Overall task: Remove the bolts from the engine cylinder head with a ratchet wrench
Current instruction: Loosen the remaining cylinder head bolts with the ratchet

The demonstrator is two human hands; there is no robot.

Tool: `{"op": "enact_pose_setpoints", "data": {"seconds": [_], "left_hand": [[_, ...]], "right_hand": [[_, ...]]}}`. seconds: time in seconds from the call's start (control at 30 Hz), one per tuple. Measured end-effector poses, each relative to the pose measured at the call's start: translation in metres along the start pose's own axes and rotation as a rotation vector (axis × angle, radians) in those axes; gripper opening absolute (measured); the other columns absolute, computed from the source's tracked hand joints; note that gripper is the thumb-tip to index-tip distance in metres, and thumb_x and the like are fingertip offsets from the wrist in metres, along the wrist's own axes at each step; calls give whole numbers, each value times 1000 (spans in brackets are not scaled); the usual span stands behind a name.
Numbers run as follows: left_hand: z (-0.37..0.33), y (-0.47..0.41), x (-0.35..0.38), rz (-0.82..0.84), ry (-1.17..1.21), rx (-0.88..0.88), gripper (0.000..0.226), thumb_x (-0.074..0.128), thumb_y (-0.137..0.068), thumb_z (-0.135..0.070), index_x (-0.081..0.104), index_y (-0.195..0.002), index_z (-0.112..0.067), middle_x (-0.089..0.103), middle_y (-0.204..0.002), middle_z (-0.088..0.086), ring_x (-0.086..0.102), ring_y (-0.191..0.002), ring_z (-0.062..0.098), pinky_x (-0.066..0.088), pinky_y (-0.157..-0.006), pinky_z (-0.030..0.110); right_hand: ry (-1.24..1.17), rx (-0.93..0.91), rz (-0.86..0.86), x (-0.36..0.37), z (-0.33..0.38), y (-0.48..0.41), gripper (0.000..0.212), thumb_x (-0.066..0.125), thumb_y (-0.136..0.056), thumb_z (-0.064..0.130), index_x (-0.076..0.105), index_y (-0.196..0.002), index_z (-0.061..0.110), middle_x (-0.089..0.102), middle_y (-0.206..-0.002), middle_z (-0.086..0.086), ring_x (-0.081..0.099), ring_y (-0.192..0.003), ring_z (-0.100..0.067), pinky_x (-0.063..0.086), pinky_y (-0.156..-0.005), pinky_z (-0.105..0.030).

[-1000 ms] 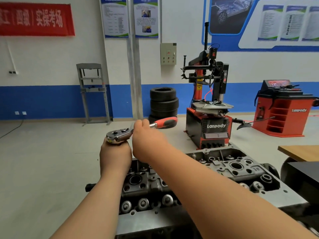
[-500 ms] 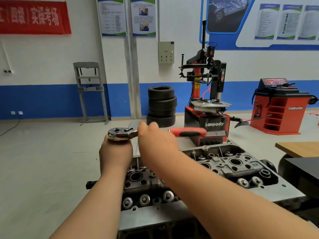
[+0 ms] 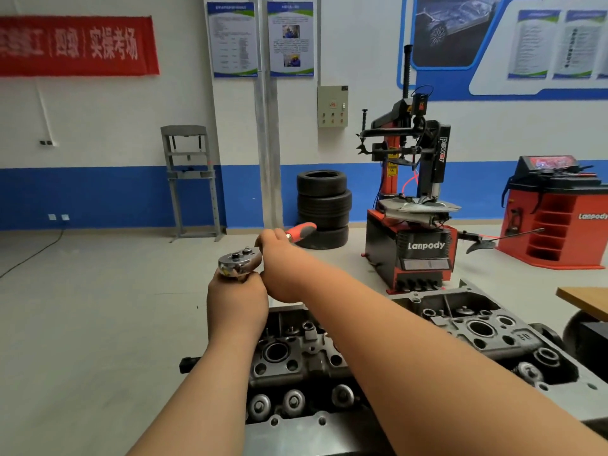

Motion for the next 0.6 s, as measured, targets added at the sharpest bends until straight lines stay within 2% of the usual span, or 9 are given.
{"op": "enact_pose_setpoints", "data": {"seconds": [0.1, 0.2, 0.3, 0.4, 0.43, 0.5, 0.53, 0.6], "left_hand": [[-2, 2, 1, 4, -27, 15, 17, 49, -82, -4, 52, -69, -14, 52, -59, 3, 43, -49, 19, 27, -46, 25], [-6, 4, -1, -11, -75, 29, 18, 46, -86, -2, 49, -71, -11, 51, -63, 4, 45, -54, 17, 27, -45, 25], [0, 4, -1, -7, 67, -23, 13, 44, -90, -2, 51, -82, -9, 51, -72, 4, 42, -57, 16, 24, -47, 21], [-6, 8, 4, 86, 69, 13, 22, 50, -91, 2, 47, -74, -11, 56, -83, 17, 45, -71, 26, 36, -65, 28], [-7, 9, 4, 91, 25, 30, 24, 52, -90, 3, 46, -72, -12, 56, -84, 18, 46, -72, 28, 37, -68, 31], [-5, 7, 2, 73, 12, 8, 15, 50, -91, 0, 51, -80, -9, 56, -85, 14, 49, -75, 28, 39, -68, 32], [-2, 7, 2, 60, 37, 4, 10, 49, -92, -2, 53, -85, -8, 56, -85, 10, 50, -73, 25, 38, -65, 30], [-5, 5, 2, 44, -4, 46, 10, 52, -89, -6, 53, -81, -12, 57, -77, 3, 51, -65, 20, 35, -55, 27]], "right_hand": [[172, 108, -61, -11, -2, 28, 52, 56, -83, 3, 30, -128, 9, 29, -128, -10, 51, -87, -28, 45, -69, -40], [426, 206, -119, -21, 2, 67, 65, 56, -83, 4, 19, -137, 9, 28, -128, -13, 54, -88, -31, 41, -59, -38], [525, 149, -104, -16, 20, 101, 79, 55, -85, 6, 2, -144, 5, 20, -133, -20, 55, -98, -34, 36, -45, -32], [516, 74, -52, -6, 39, 121, 83, 51, -88, 8, -7, -147, 0, 17, -138, -28, 53, -101, -40, 28, -40, -28], [512, 79, -48, -7, 42, 121, 81, 51, -88, 8, -4, -147, 0, 20, -137, -28, 53, -102, -41, 28, -40, -29], [475, 109, -55, -17, 38, 113, 70, 53, -88, 10, 13, -144, 2, 31, -128, -22, 53, -101, -39, 28, -42, -30], [439, 122, -62, -23, 33, 106, 61, 56, -86, 11, 23, -137, 5, 37, -120, -17, 54, -99, -36, 30, -45, -31], [384, 132, -92, -34, 18, 88, 46, 60, -84, 12, 37, -123, 12, 41, -102, -9, 53, -89, -30, 36, -54, -35]]}}
Point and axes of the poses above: each hand's wrist, its own y-axis away from the middle knuckle, its own x-axis out of the palm, z = x × y, the point moved 8 cm from there along -y, towards the middle knuckle
